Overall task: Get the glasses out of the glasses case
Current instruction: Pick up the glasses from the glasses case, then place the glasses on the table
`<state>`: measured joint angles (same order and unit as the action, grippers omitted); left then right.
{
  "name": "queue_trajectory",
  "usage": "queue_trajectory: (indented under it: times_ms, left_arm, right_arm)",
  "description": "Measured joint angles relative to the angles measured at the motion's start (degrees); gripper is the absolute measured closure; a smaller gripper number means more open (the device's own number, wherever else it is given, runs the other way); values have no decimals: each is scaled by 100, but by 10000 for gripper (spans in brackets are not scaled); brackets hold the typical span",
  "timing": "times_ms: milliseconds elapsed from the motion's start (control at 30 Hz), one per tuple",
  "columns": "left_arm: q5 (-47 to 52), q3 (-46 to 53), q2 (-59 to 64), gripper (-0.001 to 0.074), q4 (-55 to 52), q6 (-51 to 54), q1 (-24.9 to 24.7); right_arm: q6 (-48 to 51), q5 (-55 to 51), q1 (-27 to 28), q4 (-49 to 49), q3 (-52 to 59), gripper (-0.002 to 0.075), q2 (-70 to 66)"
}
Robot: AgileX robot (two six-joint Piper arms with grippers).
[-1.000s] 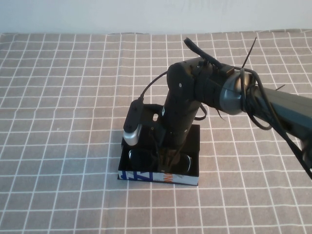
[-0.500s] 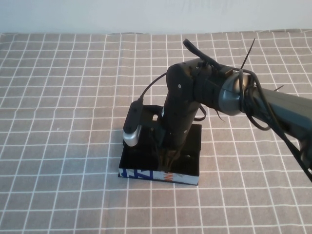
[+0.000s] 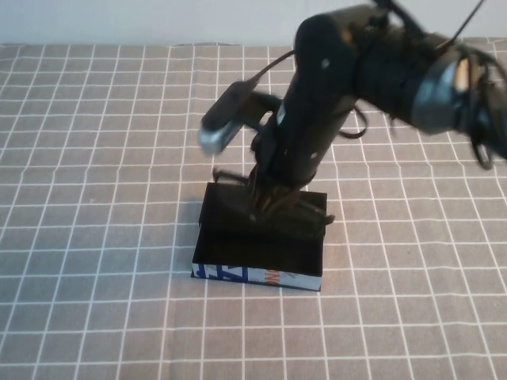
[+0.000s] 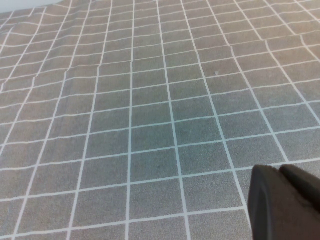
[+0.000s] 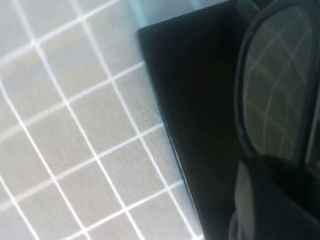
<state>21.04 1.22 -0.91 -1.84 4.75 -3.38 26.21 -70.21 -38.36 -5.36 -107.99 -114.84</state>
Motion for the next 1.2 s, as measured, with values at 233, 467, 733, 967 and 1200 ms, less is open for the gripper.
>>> queue_trajectory:
  times_ms: [233,467,733,967,1200]
  left_arm:
    - [0,0,0,739,0,0,0]
    - [0,0,0,739,0,0,0]
    - [0,0,0,739,0,0,0]
    - [0,0,0,739,0,0,0]
    - [0,0,0,739,0,0,0]
  right_arm:
    - [-1433,-14,455,91,600,663,546]
    - [-2621,830,1092,68,2304,663,1475]
    - [-3206,2063,1754,-786,3923,663,1744]
    - [-3228,2559,1802,-990,4177,657,1377]
    - [-3241,2606,1802,-794,4177,401,1100]
